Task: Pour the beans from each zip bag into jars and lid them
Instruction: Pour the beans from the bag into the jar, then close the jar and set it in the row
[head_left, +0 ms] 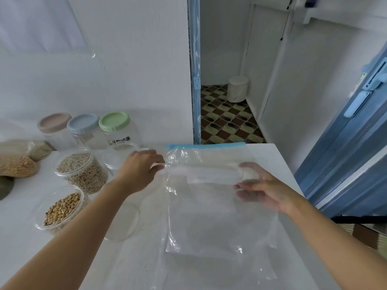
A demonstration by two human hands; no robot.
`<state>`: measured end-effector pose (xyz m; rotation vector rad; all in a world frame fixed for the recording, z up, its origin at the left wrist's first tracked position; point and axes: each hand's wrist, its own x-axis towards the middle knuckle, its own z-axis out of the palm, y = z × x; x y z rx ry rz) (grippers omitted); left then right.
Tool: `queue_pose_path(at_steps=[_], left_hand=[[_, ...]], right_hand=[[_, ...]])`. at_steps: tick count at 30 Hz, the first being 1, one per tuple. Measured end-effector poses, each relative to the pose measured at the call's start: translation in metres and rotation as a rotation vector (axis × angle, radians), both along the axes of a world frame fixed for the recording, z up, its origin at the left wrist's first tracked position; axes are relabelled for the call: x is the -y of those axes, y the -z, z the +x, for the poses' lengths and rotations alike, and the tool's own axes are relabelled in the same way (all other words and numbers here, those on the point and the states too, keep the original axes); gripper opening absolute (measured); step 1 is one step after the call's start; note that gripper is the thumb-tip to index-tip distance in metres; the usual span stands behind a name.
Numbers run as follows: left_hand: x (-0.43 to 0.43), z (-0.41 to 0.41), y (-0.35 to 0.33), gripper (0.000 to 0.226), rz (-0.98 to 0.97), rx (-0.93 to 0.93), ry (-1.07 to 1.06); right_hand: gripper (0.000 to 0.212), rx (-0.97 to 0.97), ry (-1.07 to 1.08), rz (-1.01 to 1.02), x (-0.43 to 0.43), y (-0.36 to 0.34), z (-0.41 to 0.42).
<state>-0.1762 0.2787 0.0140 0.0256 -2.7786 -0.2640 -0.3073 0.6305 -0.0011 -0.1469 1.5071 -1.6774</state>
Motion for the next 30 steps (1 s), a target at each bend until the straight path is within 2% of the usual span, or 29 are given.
queue_pose_path(at_steps=[3,6,11,16,19,22,30], left_hand=[[0.001,0.0,-0.021,0.007,-0.067,-0.127,-0.024],[0.006,0.002,-0.035,0.007,-0.093,-0.21,-0.093],[0.018,0.006,-0.054,0.003,-0.083,-0.328,-0.172],[0.018,0.008,-0.065,0.003,-0.026,-0.389,-0.179],[0.005,0.014,-0.059,0.008,0.049,-0.367,-0.111],[-0.005,0.018,-0.04,0.014,0.089,-0.256,-0.032],[-0.02,0.029,0.028,0.013,0.099,-0.051,0.068]], right_hand=[[0.064,-0.063,-0.028,0.0,-0.003,0.003,0.006],[0.058,-0.091,-0.11,0.149,-0.001,0.006,0.012],[0.051,-0.015,-0.226,0.309,0.003,0.015,0.016],[0.04,0.019,-0.308,0.374,0.006,0.023,0.018],[0.028,0.064,-0.231,0.33,0.01,0.021,0.02],[0.024,0.083,-0.152,0.306,0.01,0.016,0.023],[0.028,-0.079,-0.105,0.401,0.003,0.016,0.034]])
